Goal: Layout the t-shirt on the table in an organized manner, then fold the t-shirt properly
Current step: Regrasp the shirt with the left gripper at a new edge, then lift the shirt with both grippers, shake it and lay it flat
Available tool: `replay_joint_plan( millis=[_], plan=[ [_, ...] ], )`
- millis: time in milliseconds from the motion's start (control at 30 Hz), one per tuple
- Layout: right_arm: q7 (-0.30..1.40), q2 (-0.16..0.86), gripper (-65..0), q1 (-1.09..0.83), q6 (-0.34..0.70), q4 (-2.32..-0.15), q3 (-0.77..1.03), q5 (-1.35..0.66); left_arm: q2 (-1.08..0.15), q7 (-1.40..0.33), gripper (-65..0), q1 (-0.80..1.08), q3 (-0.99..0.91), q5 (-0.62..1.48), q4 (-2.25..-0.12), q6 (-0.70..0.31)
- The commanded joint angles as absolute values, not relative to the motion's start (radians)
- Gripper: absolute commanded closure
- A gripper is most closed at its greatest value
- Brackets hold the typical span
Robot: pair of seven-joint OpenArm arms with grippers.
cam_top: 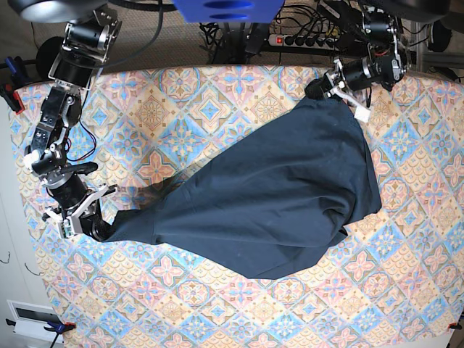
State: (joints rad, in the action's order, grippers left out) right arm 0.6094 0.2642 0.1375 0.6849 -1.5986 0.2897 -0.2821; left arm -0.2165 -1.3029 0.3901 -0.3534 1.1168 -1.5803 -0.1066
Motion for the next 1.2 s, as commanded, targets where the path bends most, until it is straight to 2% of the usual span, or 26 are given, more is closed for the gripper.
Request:
replay_joint_plan(
  millis=[0, 233, 400, 567, 767, 900, 1033, 1167],
  plan=[
    [0.581, 0.280, -0.7, 0.159, 0.685, -1.618, 0.298, -0.298, -0.236, -1.288, 0.0, 0.371, -0.381, 1.133, -1.632, -0.111],
    [0.581, 0.280, -0.7, 0.159, 0.685, -1.621, 0.300, -0.298, -0.320, -1.291, 0.0, 0.282, -0.443, 1.196, -1.833, -0.111],
    [0.581, 0.280, -0.7, 0.157, 0.685, -1.659, 0.295, -0.300, -0.390, -1.293, 0.0, 0.254, -0.593, 1.314, -1.837, -0.111],
    [0.581, 0.280, -0.7, 0.157, 0.685, -1.687, 0.292, -0.302, -0.476, -1.293, 0.0, 0.203, -0.684, 1.339, -1.828, -0.111],
    [0.581, 0.278, -0.7, 0.162, 0.687, -1.656, 0.291, -0.386, -0.550, -1.293, 0.0, 0.033, -0.687, 1.340, -1.673, -0.111],
    [0.582, 0.278, -0.7, 0.208, 0.688, -1.609, 0.292, -0.467, -0.585, -1.293, 0.0, -0.104, -0.599, 1.340, -1.561, -0.111],
    [0.587, 0.282, -0.7, 0.237, 0.698, -1.583, 0.291, -0.486, -0.588, -1.293, 0.0, -0.225, -0.516, 1.340, -1.484, -0.111],
    [0.638, 0.280, -0.7, 0.295, 0.698, -1.509, 0.291, -0.616, -0.533, -1.293, 0.0, -0.363, -0.446, 1.334, -1.363, -0.111]
  ],
)
